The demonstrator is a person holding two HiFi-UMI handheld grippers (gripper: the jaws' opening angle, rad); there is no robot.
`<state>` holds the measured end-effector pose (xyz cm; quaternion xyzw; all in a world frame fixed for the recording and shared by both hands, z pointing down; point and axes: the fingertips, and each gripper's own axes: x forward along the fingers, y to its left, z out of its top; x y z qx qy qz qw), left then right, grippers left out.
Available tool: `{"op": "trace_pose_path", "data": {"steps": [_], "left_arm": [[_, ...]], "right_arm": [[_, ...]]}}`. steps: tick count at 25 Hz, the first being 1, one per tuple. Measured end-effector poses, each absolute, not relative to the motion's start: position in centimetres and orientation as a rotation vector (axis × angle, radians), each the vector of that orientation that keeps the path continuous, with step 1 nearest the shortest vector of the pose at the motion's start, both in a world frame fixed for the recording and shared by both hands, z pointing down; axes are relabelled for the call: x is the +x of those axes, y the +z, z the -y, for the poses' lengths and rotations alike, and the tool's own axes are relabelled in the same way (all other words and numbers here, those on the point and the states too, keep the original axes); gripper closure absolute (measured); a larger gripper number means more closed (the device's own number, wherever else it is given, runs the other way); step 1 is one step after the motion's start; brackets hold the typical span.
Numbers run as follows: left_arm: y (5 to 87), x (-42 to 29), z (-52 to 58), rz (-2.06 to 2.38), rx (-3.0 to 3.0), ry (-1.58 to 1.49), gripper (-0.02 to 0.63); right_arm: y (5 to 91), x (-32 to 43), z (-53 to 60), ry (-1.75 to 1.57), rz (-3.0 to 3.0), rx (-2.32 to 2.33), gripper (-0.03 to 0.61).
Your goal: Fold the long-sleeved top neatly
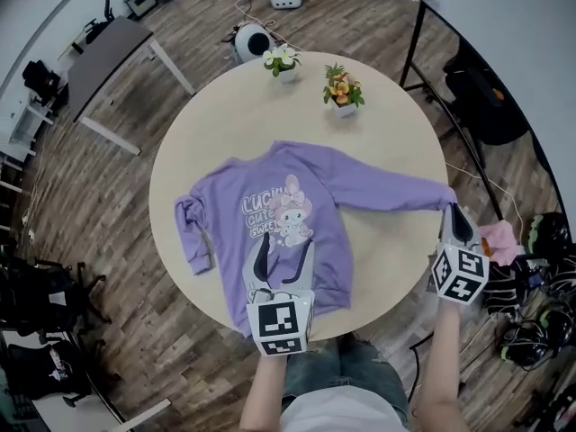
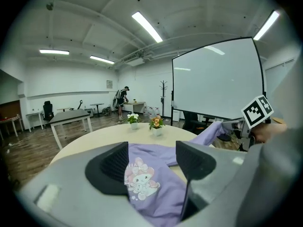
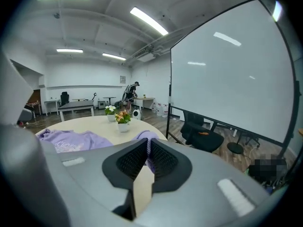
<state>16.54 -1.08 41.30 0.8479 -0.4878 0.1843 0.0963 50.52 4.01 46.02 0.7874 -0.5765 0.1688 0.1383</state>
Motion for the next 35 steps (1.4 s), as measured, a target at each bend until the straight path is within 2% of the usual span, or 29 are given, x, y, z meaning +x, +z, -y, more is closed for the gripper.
{"op": "trace_pose_path", "data": {"steps": [16, 35], "left_arm": [[37.4, 6.9, -3.9, 1.778, 2.326, 0.454, 0.204], [35.4, -2.7, -3.5, 1.989, 2.185, 0.357, 0.204]], "right_arm": [[34.8, 45.3, 6.4, 0.096, 1.943, 2.143, 0.534], [29.8, 29.6, 14.3, -0.112, 2.225, 1.881, 0.534]]}}
